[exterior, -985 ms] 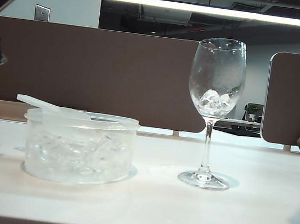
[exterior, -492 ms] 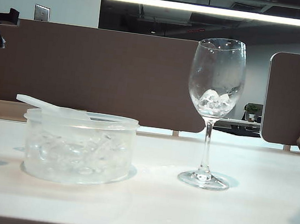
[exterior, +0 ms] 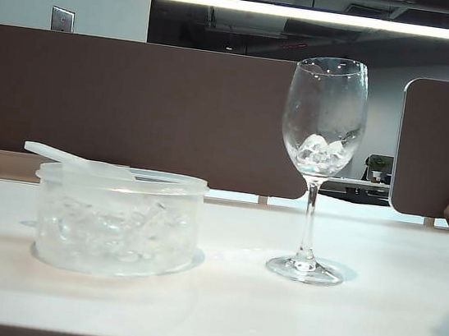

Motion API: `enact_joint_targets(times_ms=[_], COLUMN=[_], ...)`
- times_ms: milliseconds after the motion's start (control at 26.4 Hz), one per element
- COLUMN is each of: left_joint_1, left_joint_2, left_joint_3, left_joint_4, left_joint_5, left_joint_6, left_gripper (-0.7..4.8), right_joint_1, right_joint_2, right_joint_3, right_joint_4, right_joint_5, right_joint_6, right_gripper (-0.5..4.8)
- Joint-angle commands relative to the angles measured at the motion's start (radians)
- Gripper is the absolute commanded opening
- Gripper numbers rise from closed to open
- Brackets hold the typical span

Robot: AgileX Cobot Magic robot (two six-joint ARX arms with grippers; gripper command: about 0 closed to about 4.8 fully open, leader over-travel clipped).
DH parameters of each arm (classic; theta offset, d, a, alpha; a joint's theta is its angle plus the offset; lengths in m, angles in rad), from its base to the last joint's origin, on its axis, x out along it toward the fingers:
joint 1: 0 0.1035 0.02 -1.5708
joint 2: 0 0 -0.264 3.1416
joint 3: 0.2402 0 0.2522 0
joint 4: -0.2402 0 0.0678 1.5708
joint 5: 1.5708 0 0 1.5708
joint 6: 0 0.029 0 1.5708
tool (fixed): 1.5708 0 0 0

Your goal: Pick up an ice shovel filled with ice cubes and pour the ice from the shovel into the glass.

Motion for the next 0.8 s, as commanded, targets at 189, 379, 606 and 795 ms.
enact_joint_targets(times_ms=[189, 379, 606, 795], left_joint_1=[0.001, 0.013, 0.082, 0.131], left_joint_2=[-0.146, -0.322, -0.472, -0.541], left_joint_3=[0.002, 0.002, 0.002, -0.018], left_joint_4=[-0.082, -0.154, -0.373, -0.547], left_joint_5=[0.002, 0.003, 0.003, 0.004], left_joint_6=[-0.002, -0.001, 0.024, 0.024], left_gripper=[-0.02, -0.02, -0.02, -0.02], right_joint_1=[-0.001, -0.001, -0.001, -0.001], right_joint_2=[-0.002, -0.002, -0.002, -0.002], right_joint_3=[0.004, 0.004, 0.004, 0.004], right_joint_4=[0.011, 0.011, 0.011, 0.011], right_joint_5=[-0.003, -0.002, -0.003, -0.003], right_joint_6=[0.001, 0.001, 0.001, 0.001], right_gripper=[0.00, 0.00, 0.00, 0.00])
